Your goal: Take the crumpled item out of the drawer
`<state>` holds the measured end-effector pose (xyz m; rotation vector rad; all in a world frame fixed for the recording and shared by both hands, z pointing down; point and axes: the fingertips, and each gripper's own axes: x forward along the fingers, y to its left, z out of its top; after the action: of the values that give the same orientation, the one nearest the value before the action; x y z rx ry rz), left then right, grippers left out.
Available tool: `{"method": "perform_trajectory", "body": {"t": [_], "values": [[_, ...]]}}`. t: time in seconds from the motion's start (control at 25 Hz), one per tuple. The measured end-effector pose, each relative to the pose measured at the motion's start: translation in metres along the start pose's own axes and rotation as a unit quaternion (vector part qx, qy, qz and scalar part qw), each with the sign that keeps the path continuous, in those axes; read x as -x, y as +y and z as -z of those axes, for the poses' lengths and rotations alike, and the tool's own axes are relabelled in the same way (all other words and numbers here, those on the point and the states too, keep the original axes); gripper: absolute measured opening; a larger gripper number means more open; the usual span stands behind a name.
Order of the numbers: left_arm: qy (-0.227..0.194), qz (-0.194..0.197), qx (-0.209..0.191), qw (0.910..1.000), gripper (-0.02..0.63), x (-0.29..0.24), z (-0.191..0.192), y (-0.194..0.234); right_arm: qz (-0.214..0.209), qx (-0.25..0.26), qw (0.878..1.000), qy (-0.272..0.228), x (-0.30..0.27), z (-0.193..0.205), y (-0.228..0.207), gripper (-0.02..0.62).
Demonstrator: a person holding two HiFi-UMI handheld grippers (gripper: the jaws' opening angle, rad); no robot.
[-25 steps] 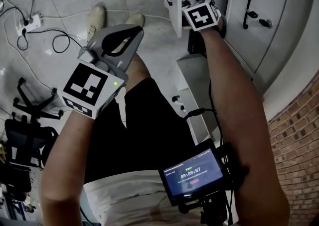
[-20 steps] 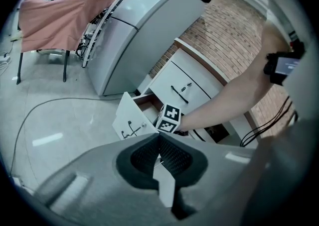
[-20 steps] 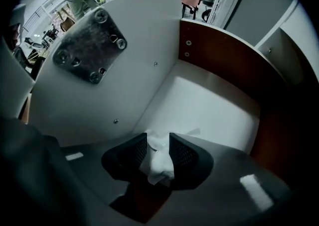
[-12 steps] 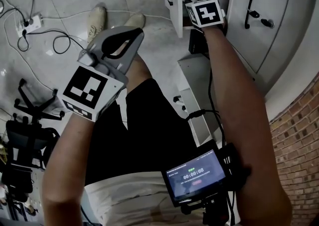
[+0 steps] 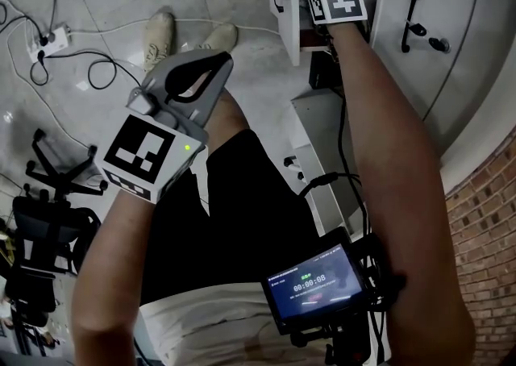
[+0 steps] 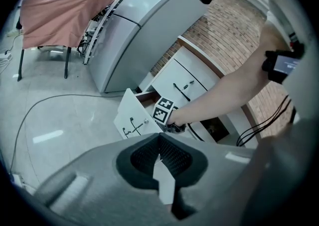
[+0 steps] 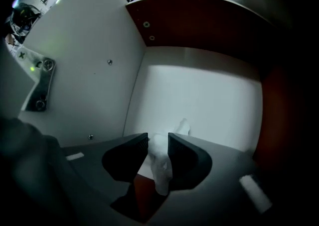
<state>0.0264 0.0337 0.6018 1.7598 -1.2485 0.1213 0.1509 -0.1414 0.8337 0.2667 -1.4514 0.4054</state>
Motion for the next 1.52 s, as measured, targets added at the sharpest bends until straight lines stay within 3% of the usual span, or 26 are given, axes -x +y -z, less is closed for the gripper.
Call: {"method": "perform_trajectory", "body": {"t": [0.28, 0.64, 1.52], "values": [[0.001, 0.005, 0.002, 1.0000, 0.005, 0.000, 0.001, -0.001, 0.001, -0.017, 1.000, -0.018, 0.003, 0.000, -0.002, 0.025], [0.003, 0.014, -0.017, 0.9997, 0.005, 0.006, -0.012, -0.008, -0.025, -0.043, 0.996, -0.078, 0.034, -0.028, 0.011, 0.020], [0.018, 0.045, -0.100, 0.9938, 0.005, 0.057, -0.059, -0.035, 0.023, -0.057, 0.980, -0.187, 0.153, -0.013, 0.049, 0.020]]}}
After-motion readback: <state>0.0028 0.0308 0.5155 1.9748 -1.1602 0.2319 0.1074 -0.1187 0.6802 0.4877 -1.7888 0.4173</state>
